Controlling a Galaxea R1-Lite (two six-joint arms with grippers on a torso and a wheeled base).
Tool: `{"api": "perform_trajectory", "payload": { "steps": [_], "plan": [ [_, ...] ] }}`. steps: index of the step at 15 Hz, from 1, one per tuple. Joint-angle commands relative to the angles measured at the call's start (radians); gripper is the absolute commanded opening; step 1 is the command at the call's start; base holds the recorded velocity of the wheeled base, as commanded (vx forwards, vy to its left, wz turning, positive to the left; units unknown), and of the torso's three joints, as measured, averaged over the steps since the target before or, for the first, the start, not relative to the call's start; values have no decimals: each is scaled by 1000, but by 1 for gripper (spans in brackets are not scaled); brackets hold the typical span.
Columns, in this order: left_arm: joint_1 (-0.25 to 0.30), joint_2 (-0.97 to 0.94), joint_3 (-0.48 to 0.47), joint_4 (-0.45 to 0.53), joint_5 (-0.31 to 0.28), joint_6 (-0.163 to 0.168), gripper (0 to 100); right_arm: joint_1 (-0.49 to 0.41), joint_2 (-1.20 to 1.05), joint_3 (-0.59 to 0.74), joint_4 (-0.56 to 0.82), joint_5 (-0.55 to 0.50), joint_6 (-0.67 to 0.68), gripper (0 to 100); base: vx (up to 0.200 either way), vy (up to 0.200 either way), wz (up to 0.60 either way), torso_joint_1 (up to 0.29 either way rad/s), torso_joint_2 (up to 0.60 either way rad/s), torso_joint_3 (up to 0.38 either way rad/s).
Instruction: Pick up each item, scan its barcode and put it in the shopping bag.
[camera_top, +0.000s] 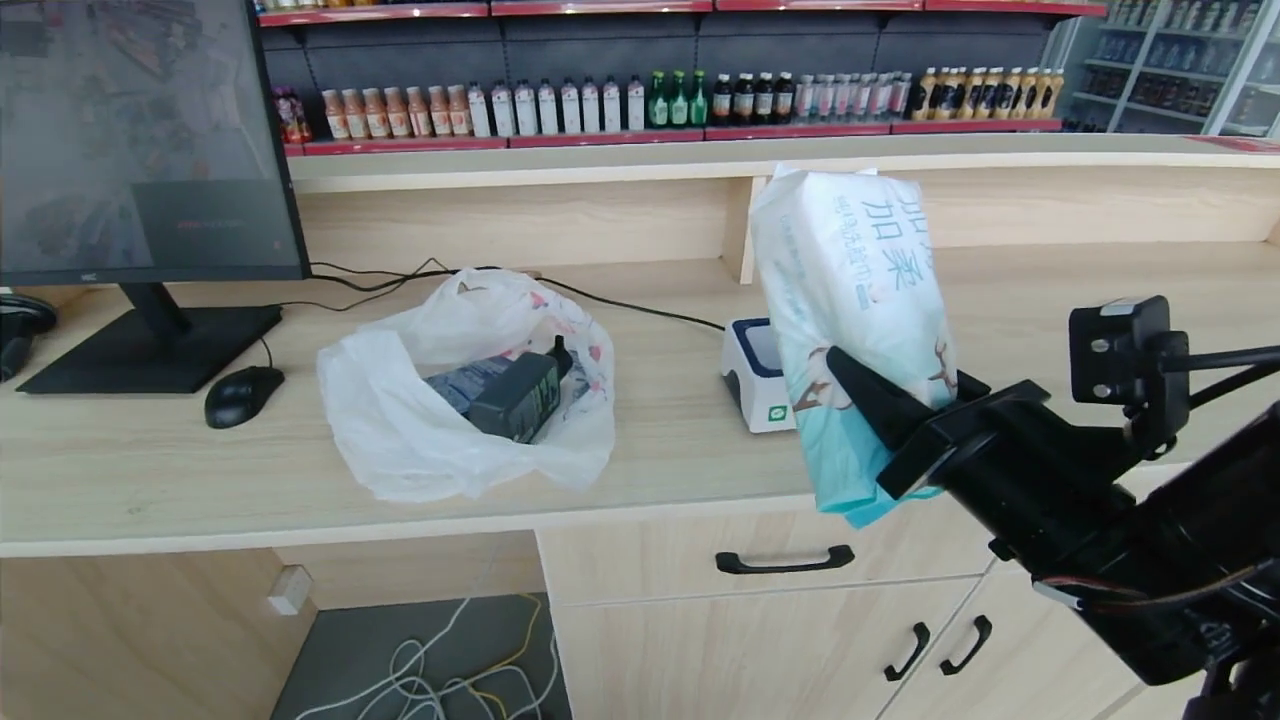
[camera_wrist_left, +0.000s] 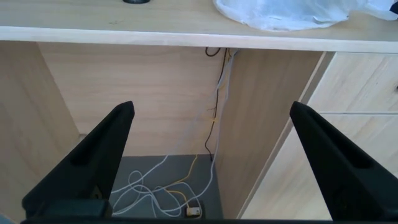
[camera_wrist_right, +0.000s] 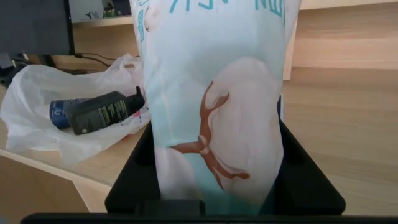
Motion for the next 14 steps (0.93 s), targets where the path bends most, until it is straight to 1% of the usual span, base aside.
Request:
{"api": "perform_trajectory", "payload": {
  "steps": [1, 3, 8, 12, 14],
  "plan": [
    [0, 0, 0, 0, 0, -1, 100, 1, -4, -9, -1, 0, -1, 0, 0, 0, 600, 17, 7, -7],
    [0, 0, 0, 0, 0, -1, 100, 2, -8, -60, -1, 0, -4, 0, 0, 0, 600, 12, 0, 0],
    [0, 0, 0, 0, 0, 1, 100, 5, -13, -64, -1, 9, -23, 0, 0, 0, 600, -4, 4, 6],
    [0, 0, 0, 1, 0, 2, 100, 5, 22, -115, -1, 5, -24, 0, 0, 0, 0, 0, 0, 0],
    [0, 0, 0, 0, 0, 2, 100, 2, 45, -135, -1, -1, -24, 0, 200, -200, 0, 0, 7, 2]
  ]
}}
